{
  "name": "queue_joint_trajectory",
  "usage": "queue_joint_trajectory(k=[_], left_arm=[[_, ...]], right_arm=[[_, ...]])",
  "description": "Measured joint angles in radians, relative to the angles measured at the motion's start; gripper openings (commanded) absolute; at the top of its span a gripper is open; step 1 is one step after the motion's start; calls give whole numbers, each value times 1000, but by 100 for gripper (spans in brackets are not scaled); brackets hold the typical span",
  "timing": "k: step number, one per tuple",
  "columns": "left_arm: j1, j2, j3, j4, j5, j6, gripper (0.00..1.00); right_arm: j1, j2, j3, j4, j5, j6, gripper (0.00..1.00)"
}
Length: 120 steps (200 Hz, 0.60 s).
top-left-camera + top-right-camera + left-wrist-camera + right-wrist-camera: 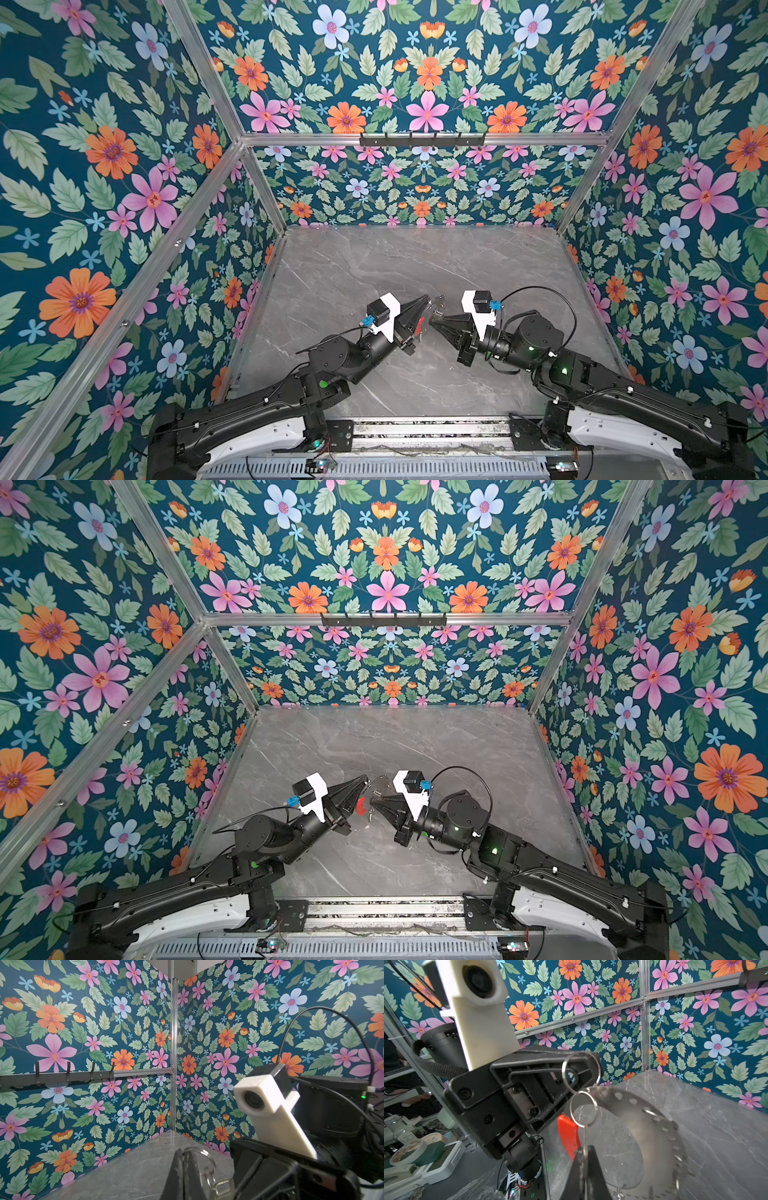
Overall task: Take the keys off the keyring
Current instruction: 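Bring both grippers closer and tilt the disc while the right gripper holds the ring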
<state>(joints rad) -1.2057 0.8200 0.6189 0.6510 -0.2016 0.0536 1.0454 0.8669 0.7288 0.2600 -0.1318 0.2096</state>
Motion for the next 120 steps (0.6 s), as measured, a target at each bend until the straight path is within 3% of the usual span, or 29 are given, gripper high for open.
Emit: queue_joint_trajectory(k=[120], left_arm=[[-39, 6, 6, 8, -121, 89, 0]], right_arm=[[-45, 56, -5, 104, -177, 240, 0]])
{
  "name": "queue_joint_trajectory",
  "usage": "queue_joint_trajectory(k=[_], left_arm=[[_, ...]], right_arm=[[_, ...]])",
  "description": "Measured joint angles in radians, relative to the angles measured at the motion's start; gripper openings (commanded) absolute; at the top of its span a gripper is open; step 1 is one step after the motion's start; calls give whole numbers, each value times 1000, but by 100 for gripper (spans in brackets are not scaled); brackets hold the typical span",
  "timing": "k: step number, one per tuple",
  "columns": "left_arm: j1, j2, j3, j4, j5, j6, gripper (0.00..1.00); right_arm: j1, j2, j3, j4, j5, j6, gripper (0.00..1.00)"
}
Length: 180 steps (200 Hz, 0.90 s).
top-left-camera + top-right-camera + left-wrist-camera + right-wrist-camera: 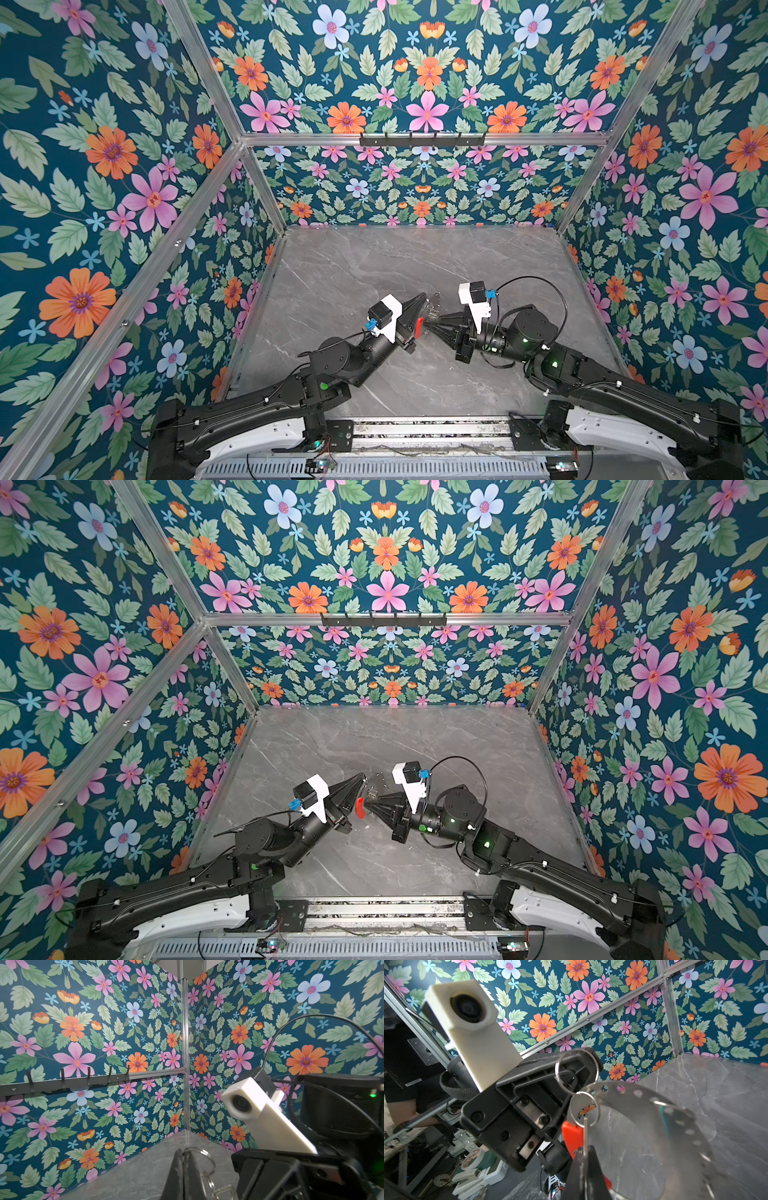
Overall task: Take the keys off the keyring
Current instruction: 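Bring both grippers closer and tilt the disc while the right gripper holds the ring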
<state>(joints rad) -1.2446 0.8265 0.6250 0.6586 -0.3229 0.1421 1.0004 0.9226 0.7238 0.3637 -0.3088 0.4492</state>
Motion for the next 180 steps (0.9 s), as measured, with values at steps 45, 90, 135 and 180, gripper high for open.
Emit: queue_joint_trajectory(k=[45, 90, 135, 180], left_arm=[[-5, 0, -2, -1, -61, 71, 0], [-5, 0, -9, 0, -93, 119, 0], [-6, -2, -15, 2, -97, 147, 0], [-6, -14, -23, 9, -95, 151, 0]], right_arm=[[1, 21, -13, 54, -16, 75, 0], [14, 21, -16, 73, -14, 116, 0], [44, 4, -14, 55, 26, 115, 0], [68, 0, -9, 42, 64, 103, 0]])
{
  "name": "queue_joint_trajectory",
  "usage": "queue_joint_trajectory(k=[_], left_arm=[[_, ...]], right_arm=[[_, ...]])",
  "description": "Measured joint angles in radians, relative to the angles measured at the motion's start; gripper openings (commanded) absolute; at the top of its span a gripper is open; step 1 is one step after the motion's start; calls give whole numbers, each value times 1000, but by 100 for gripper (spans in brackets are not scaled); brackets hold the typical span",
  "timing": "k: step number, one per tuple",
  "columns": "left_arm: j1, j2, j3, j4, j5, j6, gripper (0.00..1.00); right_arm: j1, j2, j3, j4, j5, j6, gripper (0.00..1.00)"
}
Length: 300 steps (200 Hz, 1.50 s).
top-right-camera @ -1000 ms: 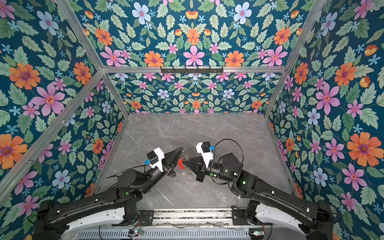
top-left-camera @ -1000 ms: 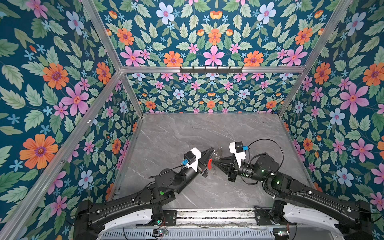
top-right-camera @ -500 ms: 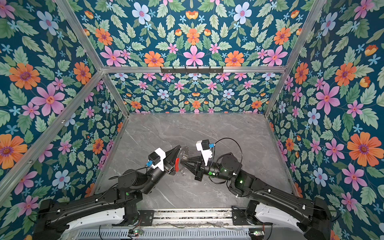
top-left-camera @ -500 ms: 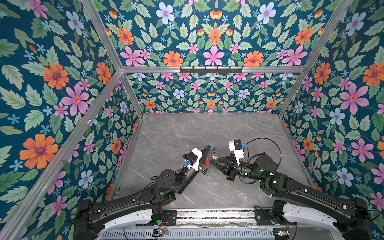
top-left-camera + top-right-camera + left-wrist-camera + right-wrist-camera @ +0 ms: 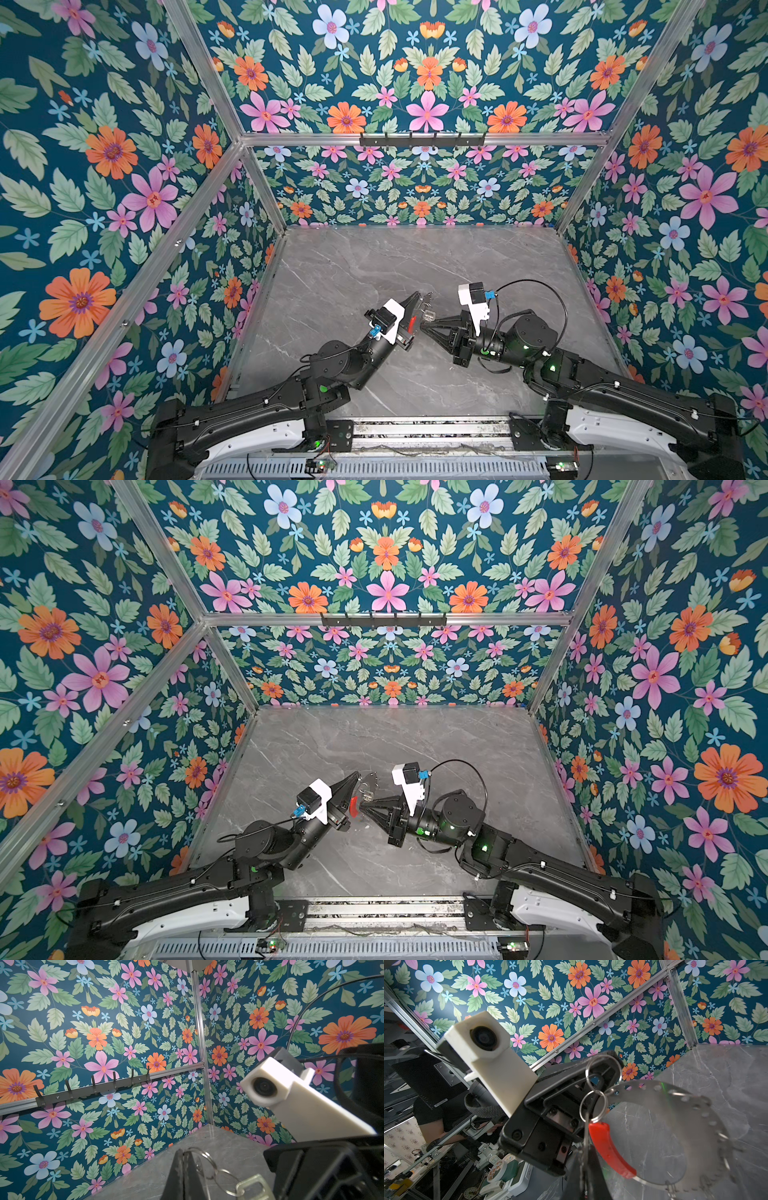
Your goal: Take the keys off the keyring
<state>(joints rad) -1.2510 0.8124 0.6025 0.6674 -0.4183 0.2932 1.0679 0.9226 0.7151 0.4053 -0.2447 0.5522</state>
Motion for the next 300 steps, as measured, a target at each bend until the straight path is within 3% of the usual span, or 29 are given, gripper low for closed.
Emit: queue_joint_trajectory(k=[53, 166, 300], left_arm=[[1, -6, 11, -21, 31, -36, 0], [2, -13, 50, -109, 106, -271, 0], [0, 50, 107, -159, -104, -338, 0]], right_arm=[[-2, 17, 11, -21, 14, -15, 0], [-63, 25, 25, -68, 2, -89, 0], [-24, 52, 16, -7, 64, -29, 0]])
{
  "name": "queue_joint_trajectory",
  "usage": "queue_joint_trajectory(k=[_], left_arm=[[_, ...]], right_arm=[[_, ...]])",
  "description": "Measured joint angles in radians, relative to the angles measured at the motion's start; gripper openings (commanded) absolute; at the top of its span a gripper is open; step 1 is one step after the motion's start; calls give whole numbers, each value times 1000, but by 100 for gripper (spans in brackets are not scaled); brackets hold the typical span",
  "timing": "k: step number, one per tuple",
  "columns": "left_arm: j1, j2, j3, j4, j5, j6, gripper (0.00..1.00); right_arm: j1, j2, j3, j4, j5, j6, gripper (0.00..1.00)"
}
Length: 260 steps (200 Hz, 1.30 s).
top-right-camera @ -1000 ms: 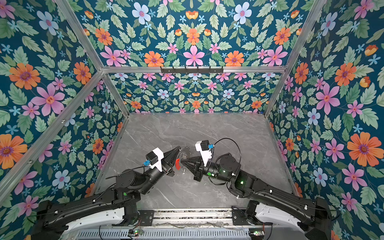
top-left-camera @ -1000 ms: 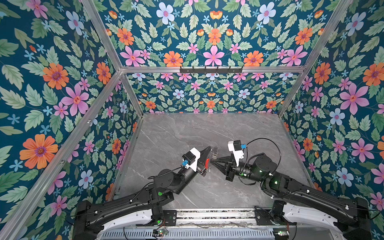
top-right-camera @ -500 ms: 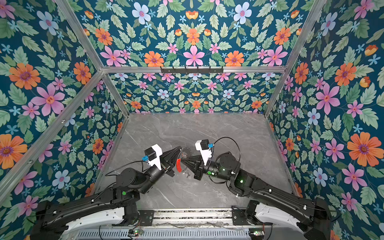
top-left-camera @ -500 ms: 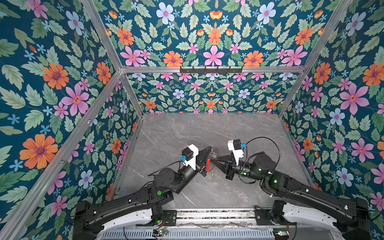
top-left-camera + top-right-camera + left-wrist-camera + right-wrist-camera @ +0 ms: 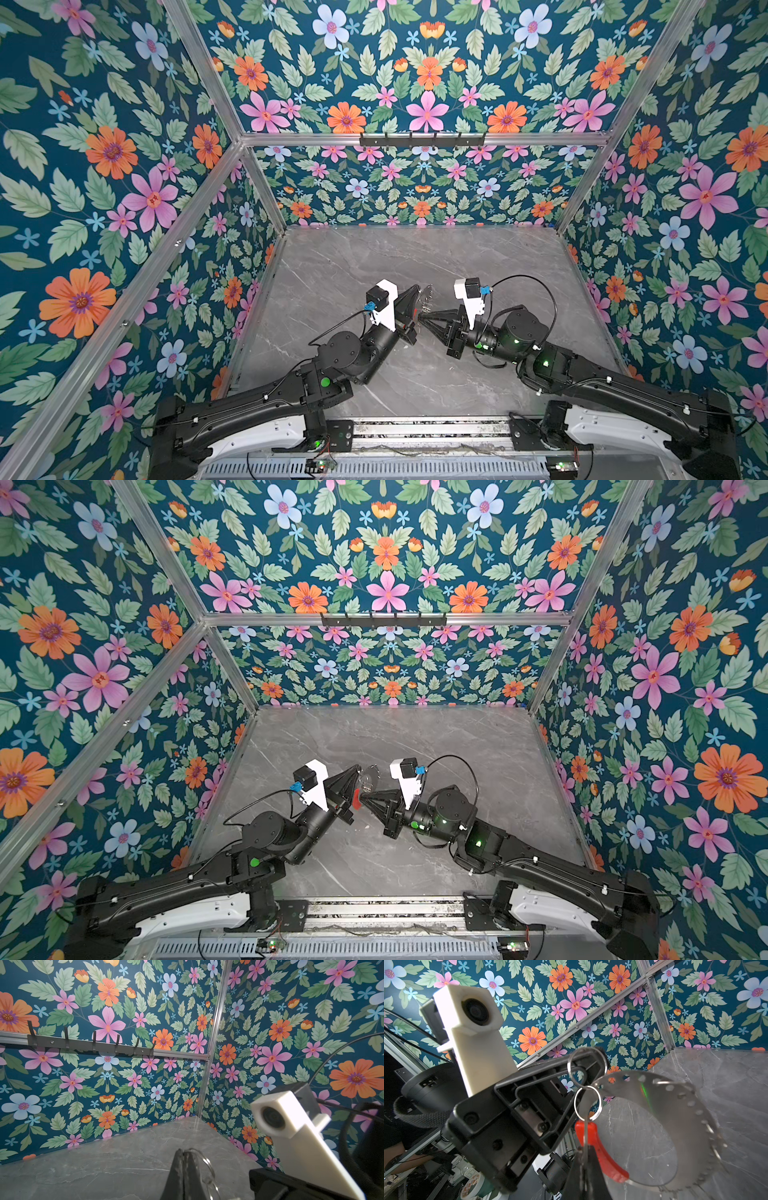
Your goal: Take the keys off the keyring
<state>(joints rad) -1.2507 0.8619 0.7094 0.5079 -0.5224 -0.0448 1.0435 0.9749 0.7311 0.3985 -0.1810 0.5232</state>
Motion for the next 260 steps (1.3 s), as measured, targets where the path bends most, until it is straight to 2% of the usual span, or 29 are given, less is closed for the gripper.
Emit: queue_joint_trajectory(k=[132, 186, 199, 232, 260], left_arm=[[-2, -7, -11, 16, -6, 37, 0], [0, -10, 28, -72, 23, 44, 0], [0, -14, 40, -117, 48, 40, 0], [2, -44, 53, -154, 85, 21, 0], [3, -63, 49, -166, 103, 18, 0]], right_arm=[[68, -23, 27, -45, 87, -13, 0], [36, -29, 59, -171, 137, -62, 0], [23, -44, 61, -208, 138, -81, 7], [9, -73, 84, -339, 138, -142, 35], [8, -92, 97, -425, 108, -203, 48]])
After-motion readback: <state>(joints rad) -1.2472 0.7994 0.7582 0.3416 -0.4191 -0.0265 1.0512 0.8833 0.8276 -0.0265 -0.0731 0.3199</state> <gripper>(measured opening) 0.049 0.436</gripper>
